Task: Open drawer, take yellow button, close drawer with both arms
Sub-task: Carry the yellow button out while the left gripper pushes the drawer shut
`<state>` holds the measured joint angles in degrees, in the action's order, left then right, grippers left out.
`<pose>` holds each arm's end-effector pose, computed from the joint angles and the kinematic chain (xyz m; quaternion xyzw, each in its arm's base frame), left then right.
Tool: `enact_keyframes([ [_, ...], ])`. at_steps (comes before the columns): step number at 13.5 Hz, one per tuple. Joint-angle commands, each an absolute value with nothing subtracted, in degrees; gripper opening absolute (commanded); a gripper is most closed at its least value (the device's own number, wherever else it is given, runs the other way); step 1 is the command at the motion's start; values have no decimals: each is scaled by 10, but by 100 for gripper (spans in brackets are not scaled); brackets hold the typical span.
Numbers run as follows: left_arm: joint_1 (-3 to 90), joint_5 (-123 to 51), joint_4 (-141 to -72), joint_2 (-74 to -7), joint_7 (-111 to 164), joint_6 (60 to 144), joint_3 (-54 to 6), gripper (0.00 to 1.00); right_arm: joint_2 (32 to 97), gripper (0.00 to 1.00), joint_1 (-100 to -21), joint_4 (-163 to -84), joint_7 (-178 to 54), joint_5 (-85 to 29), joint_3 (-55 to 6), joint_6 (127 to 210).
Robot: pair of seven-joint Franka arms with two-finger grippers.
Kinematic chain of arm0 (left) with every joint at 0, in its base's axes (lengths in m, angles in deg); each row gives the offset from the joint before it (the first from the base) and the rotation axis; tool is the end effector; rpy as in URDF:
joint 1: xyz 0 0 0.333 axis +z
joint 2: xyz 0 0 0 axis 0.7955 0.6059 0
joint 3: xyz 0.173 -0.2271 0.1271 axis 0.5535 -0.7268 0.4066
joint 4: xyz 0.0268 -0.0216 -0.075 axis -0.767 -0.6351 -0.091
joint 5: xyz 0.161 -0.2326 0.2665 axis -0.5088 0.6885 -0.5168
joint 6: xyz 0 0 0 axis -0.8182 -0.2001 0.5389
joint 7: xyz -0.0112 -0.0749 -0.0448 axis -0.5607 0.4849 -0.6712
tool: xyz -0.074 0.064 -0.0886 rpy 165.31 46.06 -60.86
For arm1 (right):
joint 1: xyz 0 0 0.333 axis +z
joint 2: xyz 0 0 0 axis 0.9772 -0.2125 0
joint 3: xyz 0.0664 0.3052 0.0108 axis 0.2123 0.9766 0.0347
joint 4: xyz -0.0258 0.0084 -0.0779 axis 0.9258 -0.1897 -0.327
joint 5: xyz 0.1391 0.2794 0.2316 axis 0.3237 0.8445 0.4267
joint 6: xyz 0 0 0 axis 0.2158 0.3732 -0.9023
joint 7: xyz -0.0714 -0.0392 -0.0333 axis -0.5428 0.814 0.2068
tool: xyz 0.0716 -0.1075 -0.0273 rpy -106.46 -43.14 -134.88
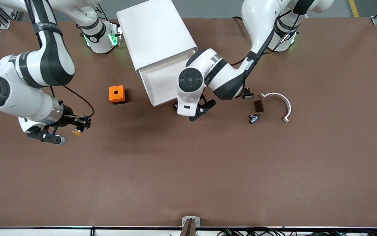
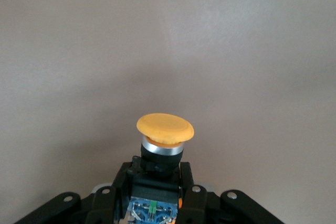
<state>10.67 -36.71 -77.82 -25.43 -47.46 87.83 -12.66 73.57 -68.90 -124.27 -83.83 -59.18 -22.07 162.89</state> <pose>0.4741 -0.5395 0.3176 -0.9450 -0.2996 0.1299 0.0167 0.6123 0.0741 0.3985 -0.9922 0.1126 0.0436 0.0320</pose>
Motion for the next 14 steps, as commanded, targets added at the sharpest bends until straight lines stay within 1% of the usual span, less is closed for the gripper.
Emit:
enact_keyframes([
  [1,99,-379,-826,-289,-466,880,-146,99,728,0,-723,-1265,-777,-601,-210,1669],
  [4,91,-379,-838,-297,-466,880,-173,99,711,1,-760,-1291,-691,-601,-210,1725],
  [7,69,-379,-849,-297,-473,880,-187,99,687,1,-790,-1296,-628,-601,-210,1757],
  [10,53,-379,-855,-296,-478,880,-188,99,677,1,-802,-1328,-594,-601,-210,1813],
  [14,39,-378,-856,-295,-479,880,-195,99,645,2,-804,-1366,-574,-601,-209,1892],
])
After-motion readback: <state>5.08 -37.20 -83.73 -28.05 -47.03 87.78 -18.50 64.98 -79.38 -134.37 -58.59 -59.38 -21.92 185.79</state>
